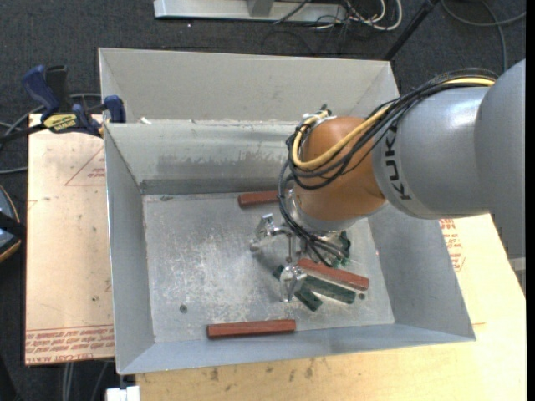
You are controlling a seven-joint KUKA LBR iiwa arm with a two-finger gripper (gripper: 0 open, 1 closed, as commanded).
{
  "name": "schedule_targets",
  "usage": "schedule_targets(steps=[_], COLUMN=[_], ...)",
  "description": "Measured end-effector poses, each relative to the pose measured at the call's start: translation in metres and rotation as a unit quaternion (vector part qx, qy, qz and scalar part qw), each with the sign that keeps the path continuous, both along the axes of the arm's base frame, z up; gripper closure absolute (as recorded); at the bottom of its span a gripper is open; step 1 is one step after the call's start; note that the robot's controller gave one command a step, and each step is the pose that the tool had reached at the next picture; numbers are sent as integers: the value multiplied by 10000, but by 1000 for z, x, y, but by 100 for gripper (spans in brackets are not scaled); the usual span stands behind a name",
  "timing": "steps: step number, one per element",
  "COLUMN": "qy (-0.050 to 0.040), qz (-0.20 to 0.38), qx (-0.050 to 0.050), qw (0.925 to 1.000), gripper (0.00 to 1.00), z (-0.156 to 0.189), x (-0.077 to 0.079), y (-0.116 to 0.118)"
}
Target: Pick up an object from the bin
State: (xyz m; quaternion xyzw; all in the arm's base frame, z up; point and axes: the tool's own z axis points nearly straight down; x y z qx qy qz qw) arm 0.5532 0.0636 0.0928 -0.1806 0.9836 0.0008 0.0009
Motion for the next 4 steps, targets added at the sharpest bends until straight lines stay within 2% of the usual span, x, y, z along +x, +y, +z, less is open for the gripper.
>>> schedule_targets(steps=[1,2,3,4], qy=[1,-76,-39,-40], qz=[-1,1635,1627,1622], qx=[0,30,-13,-10], qw=[10000,9865,9867,9867], gripper=[0,100,0,0], z=[0,-15,-18,-18], x=[0,-22,-24,-24], y=[0,-65,-71,-71])
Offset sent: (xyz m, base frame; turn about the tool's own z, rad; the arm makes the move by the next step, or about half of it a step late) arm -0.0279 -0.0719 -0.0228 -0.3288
